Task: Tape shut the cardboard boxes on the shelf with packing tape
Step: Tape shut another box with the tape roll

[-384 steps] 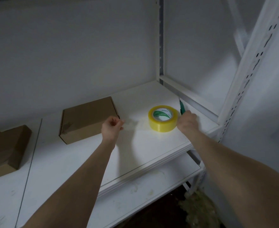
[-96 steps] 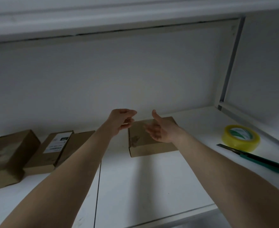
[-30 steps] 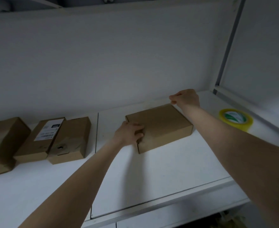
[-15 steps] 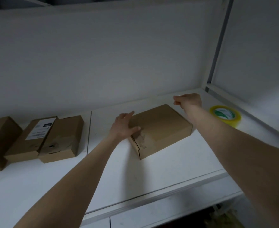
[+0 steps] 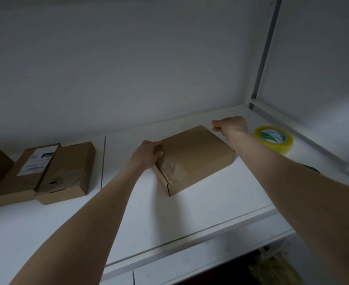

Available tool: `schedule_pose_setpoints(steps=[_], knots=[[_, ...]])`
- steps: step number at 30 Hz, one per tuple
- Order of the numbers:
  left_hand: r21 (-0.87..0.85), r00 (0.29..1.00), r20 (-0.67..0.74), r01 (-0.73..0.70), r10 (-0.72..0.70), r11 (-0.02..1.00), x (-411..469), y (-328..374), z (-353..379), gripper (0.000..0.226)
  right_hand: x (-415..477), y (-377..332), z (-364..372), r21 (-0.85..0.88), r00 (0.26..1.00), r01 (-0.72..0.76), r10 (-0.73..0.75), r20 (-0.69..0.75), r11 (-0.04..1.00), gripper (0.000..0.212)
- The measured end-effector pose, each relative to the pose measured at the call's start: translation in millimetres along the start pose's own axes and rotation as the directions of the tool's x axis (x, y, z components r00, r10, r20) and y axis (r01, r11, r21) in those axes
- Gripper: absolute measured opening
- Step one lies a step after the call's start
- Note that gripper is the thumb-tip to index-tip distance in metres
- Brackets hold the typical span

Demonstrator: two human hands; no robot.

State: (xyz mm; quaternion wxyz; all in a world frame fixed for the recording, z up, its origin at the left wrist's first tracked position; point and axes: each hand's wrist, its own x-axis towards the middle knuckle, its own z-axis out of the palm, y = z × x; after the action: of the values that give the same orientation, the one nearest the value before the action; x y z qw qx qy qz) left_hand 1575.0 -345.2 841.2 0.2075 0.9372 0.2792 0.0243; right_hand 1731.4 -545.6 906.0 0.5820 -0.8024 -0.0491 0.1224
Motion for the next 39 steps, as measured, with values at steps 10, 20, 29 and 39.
schedule_pose_setpoints(steps=[10,20,29,39], knots=[[0.058,0.999,0.04,-0.008,0.006,0.998,3,3,-2,0.049,-7,-5,1,0.018,0.993,-0.039,0.037,0.11,0.999,0.021],[-0.078,0.999,-0.039,-0.022,0.019,0.997,-12,-2,-4,0.045,-11,-2,18,0.084,0.924,-0.159,0.118,0.363,0.984,0.015],[-0.085,0.994,0.084,0.073,-0.066,0.994,-4,-4,-8,0.072,-8,10,33,0.048,0.903,-0.205,0.17,0.396,0.978,0.022],[-0.021,0.97,0.016,0.241,-0.241,0.97,-2,-14,-10,0.072,1,11,26,0.105,0.919,-0.195,0.144,0.366,0.975,0.017]])
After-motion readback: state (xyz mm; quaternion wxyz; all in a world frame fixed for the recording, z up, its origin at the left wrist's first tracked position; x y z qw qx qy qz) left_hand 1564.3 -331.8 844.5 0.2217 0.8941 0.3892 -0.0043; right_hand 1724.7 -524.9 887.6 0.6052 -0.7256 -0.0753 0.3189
